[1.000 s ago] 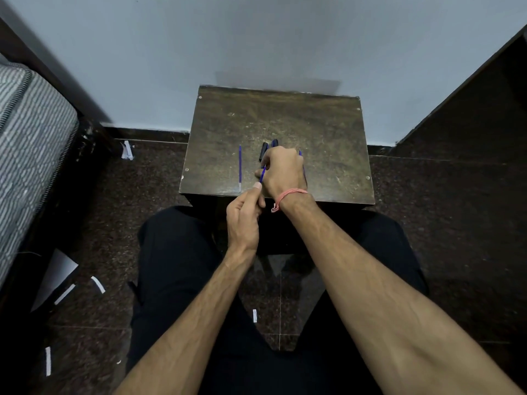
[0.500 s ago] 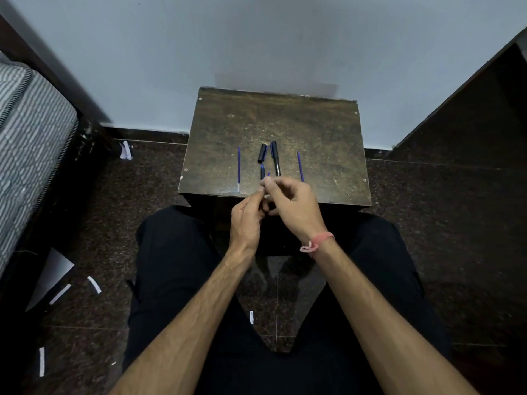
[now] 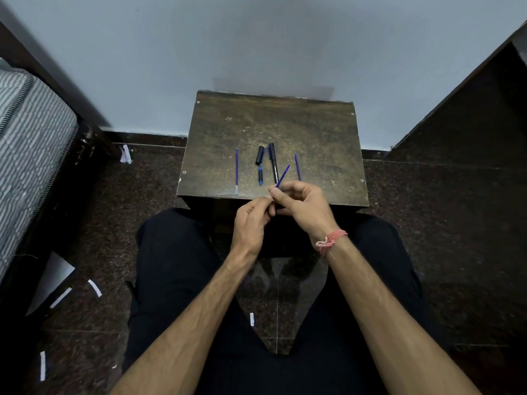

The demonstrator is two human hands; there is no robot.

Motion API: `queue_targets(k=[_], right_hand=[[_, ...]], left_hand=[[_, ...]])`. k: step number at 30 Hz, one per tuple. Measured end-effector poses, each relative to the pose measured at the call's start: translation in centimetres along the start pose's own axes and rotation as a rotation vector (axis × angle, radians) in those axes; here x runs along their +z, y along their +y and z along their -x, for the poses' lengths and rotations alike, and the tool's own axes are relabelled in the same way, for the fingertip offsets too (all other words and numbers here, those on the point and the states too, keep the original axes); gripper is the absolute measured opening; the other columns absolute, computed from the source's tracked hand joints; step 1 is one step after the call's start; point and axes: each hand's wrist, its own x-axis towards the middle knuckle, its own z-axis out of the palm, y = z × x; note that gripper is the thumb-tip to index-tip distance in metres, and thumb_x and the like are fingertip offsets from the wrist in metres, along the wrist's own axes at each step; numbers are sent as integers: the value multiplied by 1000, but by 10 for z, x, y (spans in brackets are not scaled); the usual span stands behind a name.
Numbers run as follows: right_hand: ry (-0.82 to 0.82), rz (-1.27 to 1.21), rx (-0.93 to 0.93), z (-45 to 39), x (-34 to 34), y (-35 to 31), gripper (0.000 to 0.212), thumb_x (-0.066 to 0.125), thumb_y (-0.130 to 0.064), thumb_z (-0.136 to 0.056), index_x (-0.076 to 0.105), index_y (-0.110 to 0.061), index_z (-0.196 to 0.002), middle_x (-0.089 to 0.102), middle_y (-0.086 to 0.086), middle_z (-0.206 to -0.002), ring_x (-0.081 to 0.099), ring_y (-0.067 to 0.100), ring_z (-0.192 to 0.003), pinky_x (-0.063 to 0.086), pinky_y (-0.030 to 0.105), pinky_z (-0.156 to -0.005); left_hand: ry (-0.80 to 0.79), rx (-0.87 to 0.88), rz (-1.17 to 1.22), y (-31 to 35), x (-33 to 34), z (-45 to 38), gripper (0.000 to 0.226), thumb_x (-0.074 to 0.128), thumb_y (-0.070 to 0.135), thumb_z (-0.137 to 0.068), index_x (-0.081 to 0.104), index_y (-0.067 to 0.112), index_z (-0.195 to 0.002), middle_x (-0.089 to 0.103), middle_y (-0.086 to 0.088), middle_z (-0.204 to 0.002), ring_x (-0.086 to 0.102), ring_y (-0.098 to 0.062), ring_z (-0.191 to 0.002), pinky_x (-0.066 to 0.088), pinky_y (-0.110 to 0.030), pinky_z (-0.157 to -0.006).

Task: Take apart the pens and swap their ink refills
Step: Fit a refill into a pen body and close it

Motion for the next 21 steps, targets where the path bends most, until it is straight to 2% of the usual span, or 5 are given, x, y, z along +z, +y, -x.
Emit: queue_targets(k=[4,9,12,16,21], right_hand=[[97,-71,-25,-16,9,-11,15,68,-6,-105,75,-14,-95,74,4,-86,75,11,-73,67,28,-73],[191,5,-82,-48,30,-28,18,64,-3,-106,76,-15,-98,72,-2,-76,72,4,-63,66,26,-65],[246,192,-81,-63,47,-31,10,77,-9,-98,76,-19,-98,78,-2,-73,78,12,-65,69,39,-74],[291,610,-142,-73,65,-31,17,89,-24,-86,79,-25,-99,78,-10,-73,77,7,-81,59,23,-85],[227,812,-103,-81,81,-30,10,84,-17,-85,81,-19,-95,81,5,-96,77,26,-100,61,30,-88]], left_hand=[[74,13,5,0,-1,-1,39,46,36,-105,63,12,-80,51,15,-55,40,-2,-53,34,-16,-51],[271,-20,-23,-2,-6,-4,36,43,41,-91,64,22,-69,49,7,-60,44,-12,-59,37,-31,-57],[342,24,-1,-1,-9,-4,37,43,39,-95,66,21,-72,48,8,-61,44,-12,-61,37,-22,-53],[382,90,15,-1,-12,-3,38,41,33,-100,65,18,-74,48,8,-63,44,-8,-61,37,-20,-55],[397,146,53,2,-12,-4,41,40,29,-100,60,1,-78,52,-5,-72,43,-15,-66,39,-27,-59]])
